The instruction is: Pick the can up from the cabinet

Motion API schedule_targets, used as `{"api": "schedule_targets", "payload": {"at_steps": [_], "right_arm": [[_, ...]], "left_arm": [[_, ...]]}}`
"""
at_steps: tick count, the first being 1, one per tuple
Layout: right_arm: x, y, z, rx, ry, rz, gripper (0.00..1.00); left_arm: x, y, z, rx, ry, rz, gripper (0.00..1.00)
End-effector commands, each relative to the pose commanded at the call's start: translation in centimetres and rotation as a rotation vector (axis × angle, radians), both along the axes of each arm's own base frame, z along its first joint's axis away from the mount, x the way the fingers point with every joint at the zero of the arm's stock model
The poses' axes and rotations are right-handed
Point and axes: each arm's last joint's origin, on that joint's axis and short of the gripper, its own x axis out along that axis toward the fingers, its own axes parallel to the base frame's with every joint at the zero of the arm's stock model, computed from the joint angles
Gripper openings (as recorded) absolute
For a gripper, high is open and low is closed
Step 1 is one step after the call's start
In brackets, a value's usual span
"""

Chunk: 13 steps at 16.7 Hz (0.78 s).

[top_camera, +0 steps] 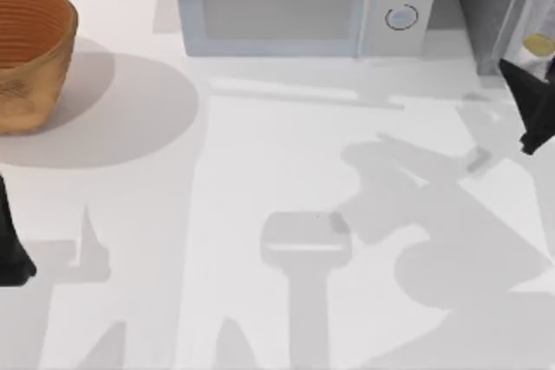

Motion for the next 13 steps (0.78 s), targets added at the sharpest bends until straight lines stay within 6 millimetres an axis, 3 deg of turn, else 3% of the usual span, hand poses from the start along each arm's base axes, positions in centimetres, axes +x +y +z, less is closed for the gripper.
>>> {"api": "schedule_targets", "payload": {"at_steps": [3,6,13], "right_arm": [[1.1,-0.3,-3.6,0.002,0.000,0.062,0.00],[1.5,-0.4,-5.9,0.003,0.001,0.099,0.00],[1.6,-0.2,-6.5,0.006,0.010,0.110,0.00]], "left_arm": [[0.0,0.0,0.0,0.000,0.000,0.000,1.00],[0.0,0.0,0.0,0.000,0.000,0.000,1.00],[0.0,0.0,0.0,0.000,0.000,0.000,1.00]]}}
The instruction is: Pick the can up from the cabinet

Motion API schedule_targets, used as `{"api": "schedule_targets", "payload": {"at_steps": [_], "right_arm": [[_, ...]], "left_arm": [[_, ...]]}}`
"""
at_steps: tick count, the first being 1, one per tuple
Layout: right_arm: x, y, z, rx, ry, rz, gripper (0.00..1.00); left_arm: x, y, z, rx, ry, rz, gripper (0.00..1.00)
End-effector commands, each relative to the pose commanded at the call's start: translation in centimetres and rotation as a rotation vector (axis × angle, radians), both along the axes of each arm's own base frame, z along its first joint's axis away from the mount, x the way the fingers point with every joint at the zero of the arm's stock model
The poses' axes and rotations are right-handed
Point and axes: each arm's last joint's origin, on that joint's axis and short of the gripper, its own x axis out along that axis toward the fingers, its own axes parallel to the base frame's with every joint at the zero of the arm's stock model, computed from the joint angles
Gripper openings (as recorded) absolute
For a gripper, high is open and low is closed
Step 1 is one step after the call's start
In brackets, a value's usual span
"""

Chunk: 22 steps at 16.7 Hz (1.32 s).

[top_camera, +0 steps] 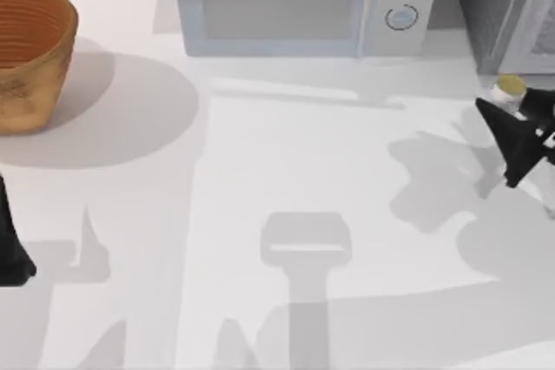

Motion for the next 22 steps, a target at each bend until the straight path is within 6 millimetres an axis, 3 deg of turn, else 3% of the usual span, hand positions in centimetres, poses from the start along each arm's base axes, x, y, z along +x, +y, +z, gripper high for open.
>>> {"api": "schedule_targets", "payload": {"at_steps": [5,8,21,22], "right_arm": [[1.7,1.4,-0.5,-0.002,-0.009,-0.003,0.00],[1.7,1.5,-0.5,-0.002,-0.009,-0.003,0.00],[1.7,1.5,-0.5,-0.002,-0.009,-0.003,0.98],[1.7,1.5,-0.5,-0.002,-0.009,-0.003,1.00]], "left_arm": [[0.0,0.0,0.0,0.000,0.000,0.000,1.00],[0.0,0.0,0.0,0.000,0.000,0.000,1.00],[0.0,0.0,0.0,0.000,0.000,0.000,1.00],[0.0,0.0,0.0,0.000,0.000,0.000,1.00]]}}
